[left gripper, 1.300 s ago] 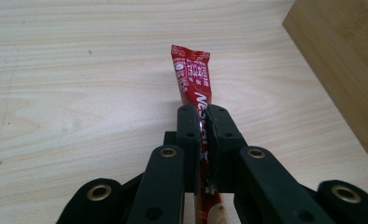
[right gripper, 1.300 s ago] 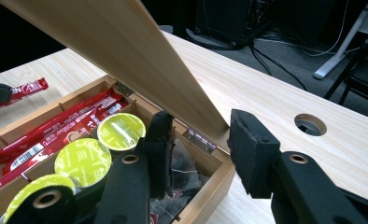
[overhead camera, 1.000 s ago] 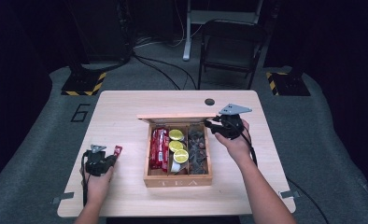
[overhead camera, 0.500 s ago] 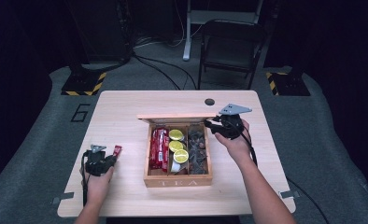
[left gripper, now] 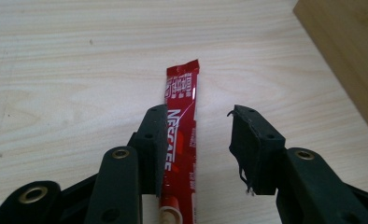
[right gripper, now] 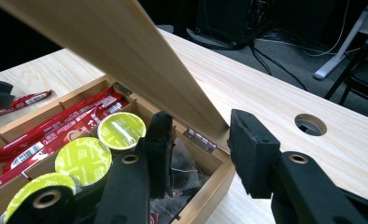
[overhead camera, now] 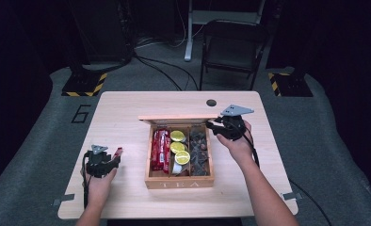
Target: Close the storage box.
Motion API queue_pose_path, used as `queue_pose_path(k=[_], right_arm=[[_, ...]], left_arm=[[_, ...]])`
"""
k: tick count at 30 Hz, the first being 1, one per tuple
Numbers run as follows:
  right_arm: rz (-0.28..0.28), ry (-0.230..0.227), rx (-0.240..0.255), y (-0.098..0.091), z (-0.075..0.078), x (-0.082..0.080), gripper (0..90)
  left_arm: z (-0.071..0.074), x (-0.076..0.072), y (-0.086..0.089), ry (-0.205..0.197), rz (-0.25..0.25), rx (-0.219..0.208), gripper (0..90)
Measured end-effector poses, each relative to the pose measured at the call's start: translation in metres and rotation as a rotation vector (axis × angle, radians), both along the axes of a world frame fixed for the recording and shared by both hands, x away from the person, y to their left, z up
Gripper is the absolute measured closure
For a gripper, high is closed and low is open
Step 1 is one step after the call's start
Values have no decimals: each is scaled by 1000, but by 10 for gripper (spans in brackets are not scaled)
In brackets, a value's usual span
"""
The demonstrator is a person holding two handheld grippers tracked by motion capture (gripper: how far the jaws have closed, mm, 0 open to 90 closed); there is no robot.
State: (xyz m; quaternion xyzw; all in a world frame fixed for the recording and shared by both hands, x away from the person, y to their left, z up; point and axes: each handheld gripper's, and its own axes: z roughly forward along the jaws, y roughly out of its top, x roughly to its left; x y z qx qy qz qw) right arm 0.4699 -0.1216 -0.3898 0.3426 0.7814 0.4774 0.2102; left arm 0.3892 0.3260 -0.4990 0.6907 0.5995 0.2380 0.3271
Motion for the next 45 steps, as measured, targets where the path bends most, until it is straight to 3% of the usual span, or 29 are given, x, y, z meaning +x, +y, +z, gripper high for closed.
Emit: queue_pose_path(k=[7, 11, 22, 33, 45], right_arm=[[1, -1, -1, 0, 0, 0, 601], [1, 0, -2, 0, 0, 0, 601], [6, -4, -11, 0, -1, -1, 600], [8, -3, -11, 0, -2, -3, 599], [4, 2, -4, -1, -2, -3, 598]], left_arm=[[18, -6, -10, -42, -34, -22, 561], [36, -9, -18, -77, -74, -45, 558], [75, -11, -43, -105, -190, -65, 553], [139, -3, -75, -192, -287, -79, 555], [161, 0, -94, -221, -332, -43, 560]])
